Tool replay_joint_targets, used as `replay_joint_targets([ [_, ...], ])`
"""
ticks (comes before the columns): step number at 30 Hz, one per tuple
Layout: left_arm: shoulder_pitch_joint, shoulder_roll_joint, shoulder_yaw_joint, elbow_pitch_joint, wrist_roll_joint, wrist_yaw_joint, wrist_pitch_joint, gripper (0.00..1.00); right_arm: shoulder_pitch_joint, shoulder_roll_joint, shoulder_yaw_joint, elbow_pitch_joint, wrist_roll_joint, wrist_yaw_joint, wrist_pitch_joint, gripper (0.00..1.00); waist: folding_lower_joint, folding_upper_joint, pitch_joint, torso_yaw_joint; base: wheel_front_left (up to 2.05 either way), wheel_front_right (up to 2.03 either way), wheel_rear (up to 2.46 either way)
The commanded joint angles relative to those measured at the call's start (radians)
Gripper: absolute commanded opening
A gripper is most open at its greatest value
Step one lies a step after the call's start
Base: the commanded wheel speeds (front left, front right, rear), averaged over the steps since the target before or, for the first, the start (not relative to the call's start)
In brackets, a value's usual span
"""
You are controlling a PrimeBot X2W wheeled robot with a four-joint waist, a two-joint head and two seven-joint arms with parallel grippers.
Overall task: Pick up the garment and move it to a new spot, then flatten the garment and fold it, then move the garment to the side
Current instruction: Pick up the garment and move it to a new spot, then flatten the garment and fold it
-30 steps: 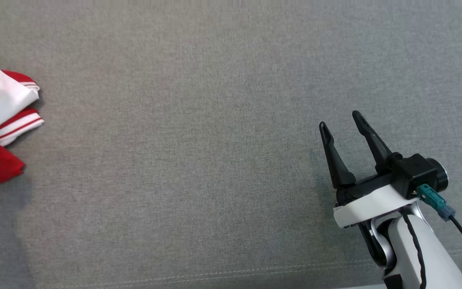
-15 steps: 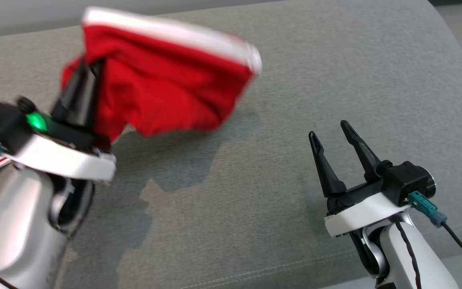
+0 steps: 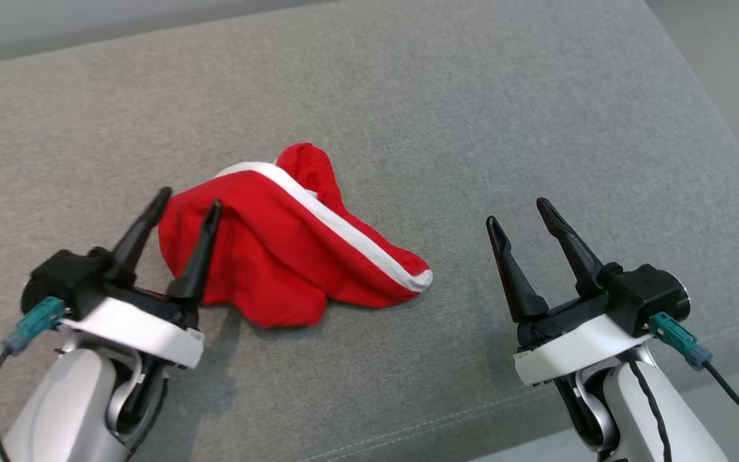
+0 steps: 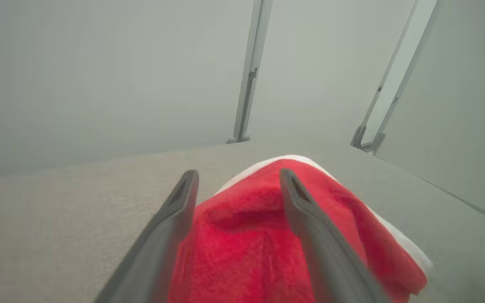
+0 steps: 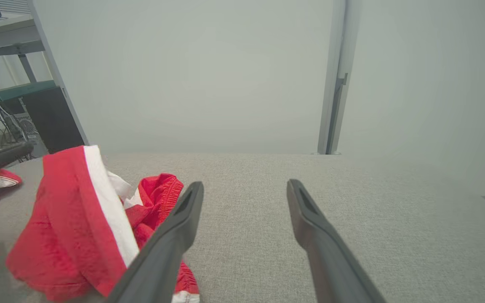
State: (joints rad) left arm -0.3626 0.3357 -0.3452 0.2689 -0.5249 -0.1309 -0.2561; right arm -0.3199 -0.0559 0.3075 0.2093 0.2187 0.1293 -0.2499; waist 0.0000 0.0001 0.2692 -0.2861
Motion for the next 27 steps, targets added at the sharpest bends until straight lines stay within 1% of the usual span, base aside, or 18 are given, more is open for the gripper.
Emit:
replay_joint_targets([
  [1, -0.001, 0.028, 0.065, -0.039, 0.019, 0.000, -0.006, 1.00, -0.018, 0.006, 0.018, -0.018, 0.006, 0.001, -0.012, 1.00, 0.0000, -0.0001, -0.038, 0.035, 0.00, 0.00, 0.00],
  [4, 0.041, 0.014, 0.132, -0.064, 0.037, 0.000, -0.006, 1.00, -0.037, 0.006, 0.022, 0.006, 0.006, 0.001, -0.012, 1.00, 0.0000, -0.0001, -0.086, 0.083, 0.00, 0.00, 0.00],
  [8, 0.105, -0.022, 0.204, -0.057, 0.054, 0.000, -0.006, 1.00, -0.055, 0.006, 0.039, 0.057, 0.020, 0.001, -0.012, 1.00, 0.0000, -0.0001, -0.149, 0.155, 0.00, 0.00, 0.00],
  [9, 0.139, -0.040, 0.227, -0.051, 0.066, 0.000, -0.006, 1.00, -0.056, 0.006, 0.054, 0.093, 0.029, 0.001, -0.012, 1.00, 0.0000, -0.0001, -0.175, 0.191, 0.00, 0.00, 0.00],
  [14, 0.226, -0.093, 0.287, -0.029, 0.076, 0.000, -0.006, 1.00, -0.033, 0.006, 0.086, 0.204, 0.057, 0.001, -0.012, 1.00, 0.0000, -0.0001, -0.210, 0.271, 0.00, 0.00, 0.00],
  [15, 0.226, -0.093, 0.287, -0.029, 0.076, 0.000, -0.006, 1.00, -0.033, 0.006, 0.086, 0.204, 0.057, 0.001, -0.012, 1.00, 0.0000, -0.0001, -0.210, 0.271, 0.00, 0.00, 0.00],
  [16, 0.256, -0.108, 0.296, -0.025, 0.078, 0.000, -0.006, 1.00, -0.029, 0.006, 0.098, 0.258, 0.060, 0.001, -0.012, 1.00, 0.0000, -0.0001, -0.212, 0.298, 0.00, 0.00, 0.00],
  [17, 0.256, -0.108, 0.296, -0.025, 0.078, 0.000, -0.006, 1.00, -0.029, 0.006, 0.098, 0.258, 0.060, 0.001, -0.012, 1.00, 0.0000, -0.0001, -0.212, 0.298, 0.00, 0.00, 0.00],
  [19, 0.275, -0.118, 0.291, -0.019, 0.080, 0.000, -0.006, 1.00, -0.034, 0.006, 0.088, 0.308, 0.063, 0.001, -0.012, 1.00, 0.0000, -0.0001, -0.212, 0.324, 0.00, 0.00, 0.00],
  [23, 0.284, -0.121, 0.255, -0.023, 0.081, 0.000, -0.006, 1.00, -0.052, 0.006, 0.044, 0.410, 0.026, 0.001, -0.012, 1.00, 0.0000, -0.0001, -0.203, 0.375, 0.00, 0.00, 0.00],
  [27, 0.287, -0.117, 0.248, -0.025, 0.073, 0.000, -0.006, 1.00, -0.040, 0.006, -0.034, 0.443, -0.010, 0.001, -0.012, 1.00, 0.0000, -0.0001, -0.199, 0.394, 0.00, 0.00, 0.00],
])
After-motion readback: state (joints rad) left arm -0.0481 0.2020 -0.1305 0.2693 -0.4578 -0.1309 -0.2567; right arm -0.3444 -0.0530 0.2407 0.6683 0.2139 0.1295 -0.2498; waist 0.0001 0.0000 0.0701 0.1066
